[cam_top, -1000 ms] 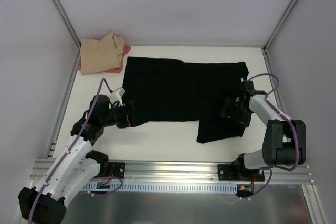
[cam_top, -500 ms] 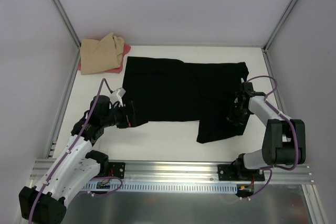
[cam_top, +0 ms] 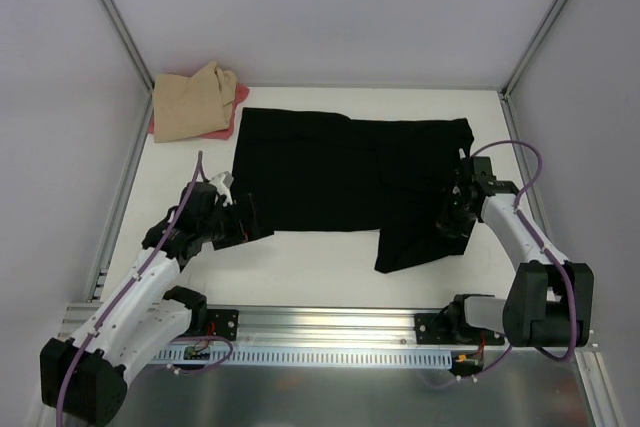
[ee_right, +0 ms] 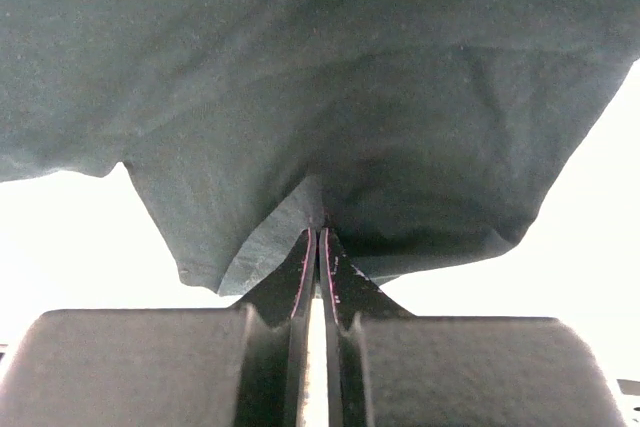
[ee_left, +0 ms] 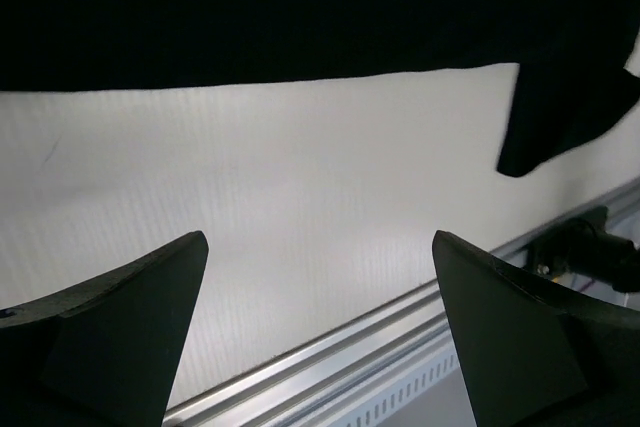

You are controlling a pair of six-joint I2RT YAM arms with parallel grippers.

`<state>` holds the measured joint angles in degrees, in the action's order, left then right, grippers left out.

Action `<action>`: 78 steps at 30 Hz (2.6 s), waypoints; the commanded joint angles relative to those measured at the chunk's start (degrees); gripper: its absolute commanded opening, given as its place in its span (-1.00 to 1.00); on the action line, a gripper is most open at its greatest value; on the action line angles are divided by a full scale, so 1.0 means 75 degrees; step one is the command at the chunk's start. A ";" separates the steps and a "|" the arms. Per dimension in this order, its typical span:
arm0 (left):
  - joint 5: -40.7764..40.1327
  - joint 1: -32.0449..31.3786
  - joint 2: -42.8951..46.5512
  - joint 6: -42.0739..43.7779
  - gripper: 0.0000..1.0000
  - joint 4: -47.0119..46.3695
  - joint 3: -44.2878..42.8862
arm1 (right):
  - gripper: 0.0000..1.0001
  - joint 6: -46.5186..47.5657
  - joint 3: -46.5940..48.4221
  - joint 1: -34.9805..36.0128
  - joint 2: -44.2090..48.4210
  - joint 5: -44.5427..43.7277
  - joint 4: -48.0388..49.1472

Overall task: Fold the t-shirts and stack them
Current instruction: Grap the side of the flattened tshirt closest away from the robot with both arms

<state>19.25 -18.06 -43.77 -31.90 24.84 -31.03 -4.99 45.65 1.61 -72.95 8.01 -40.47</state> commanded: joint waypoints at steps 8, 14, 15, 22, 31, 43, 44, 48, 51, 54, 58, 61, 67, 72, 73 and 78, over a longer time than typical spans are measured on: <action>-0.3655 -0.0017 -0.0842 -0.0903 0.97 0.0628 0.0104 | -0.99 0.0033 0.0101 -0.0003 0.0328 0.0209 -0.0253; -0.3937 -0.0029 -0.1312 -0.0926 0.97 -0.0264 0.0562 | -0.99 0.0092 -0.0040 -0.0038 0.0351 0.0443 -0.0112; -0.3983 -0.0017 -0.1382 -0.0926 0.97 -0.0486 0.0597 | -0.99 0.0092 -0.0028 -0.0050 0.0351 0.0490 -0.0112; -0.4101 -0.0006 -0.1980 -0.0868 0.97 -0.1166 0.0703 | -0.99 0.0115 -0.0016 -0.0074 0.0316 0.0572 -0.0089; -0.4090 0.0006 -0.2706 -0.0294 0.96 -0.2034 0.0458 | -0.99 0.0115 -0.0028 -0.0085 0.0281 0.0619 -0.0077; -0.3703 0.0404 -0.3937 0.0210 0.93 -0.2468 -0.0105 | -0.99 0.0115 -0.0040 -0.0120 0.0269 0.0666 -0.0042; -0.3680 0.0416 -0.3961 0.0210 0.83 -0.2515 -0.0105 | -0.99 0.0115 -0.0040 -0.0132 0.0258 0.0666 -0.0042; -0.3574 0.0475 -0.3914 0.0234 -0.10 -0.2586 -0.0035 | -0.99 0.0115 -0.0028 -0.0121 0.0257 0.0655 -0.0053; -0.3574 0.0475 -0.3961 0.0222 -0.32 -0.2504 -0.0070 | -0.99 0.0115 -0.0040 -0.0132 0.0246 0.0643 -0.0053; -0.3586 0.0498 -0.4019 0.0187 -0.70 -0.2399 -0.0117 | -0.99 0.0115 -0.0028 -0.0132 0.0234 0.0643 -0.0053; -0.3691 0.0498 -0.3996 0.0140 -1.00 -0.2164 -0.0211 | -0.99 0.0115 -0.0039 -0.0144 0.0257 0.0631 -0.0053; -0.3820 0.0498 -0.3856 0.0140 -1.00 -0.1884 -0.0281 | -0.99 0.0115 -0.0028 -0.0144 0.0316 0.0620 -0.0065; -0.4113 0.0498 -0.2885 0.0035 -1.00 -0.1250 -0.0468 | -0.99 0.0092 -0.0039 -0.0179 0.0831 0.0409 -0.0124; -0.4171 0.0498 -0.2578 0.0023 -1.00 -0.0840 -0.0714 | -0.99 0.0080 0.0101 -0.0179 0.1101 0.0338 -0.0124; -0.4195 0.0498 -0.2578 0.0034 -1.00 -0.0793 -0.0831 | -0.99 0.0080 0.0205 -0.0179 0.1171 0.0315 -0.0135; -0.4183 0.0498 -0.2590 0.0070 -1.00 -0.0594 -0.1241 | -0.99 0.0115 0.0815 -0.0341 0.1184 0.0174 -0.0241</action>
<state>-10.11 -14.90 -63.96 -30.96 17.80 -36.88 -4.84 46.94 0.60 -65.30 10.72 -41.67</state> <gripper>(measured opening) 0.015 0.018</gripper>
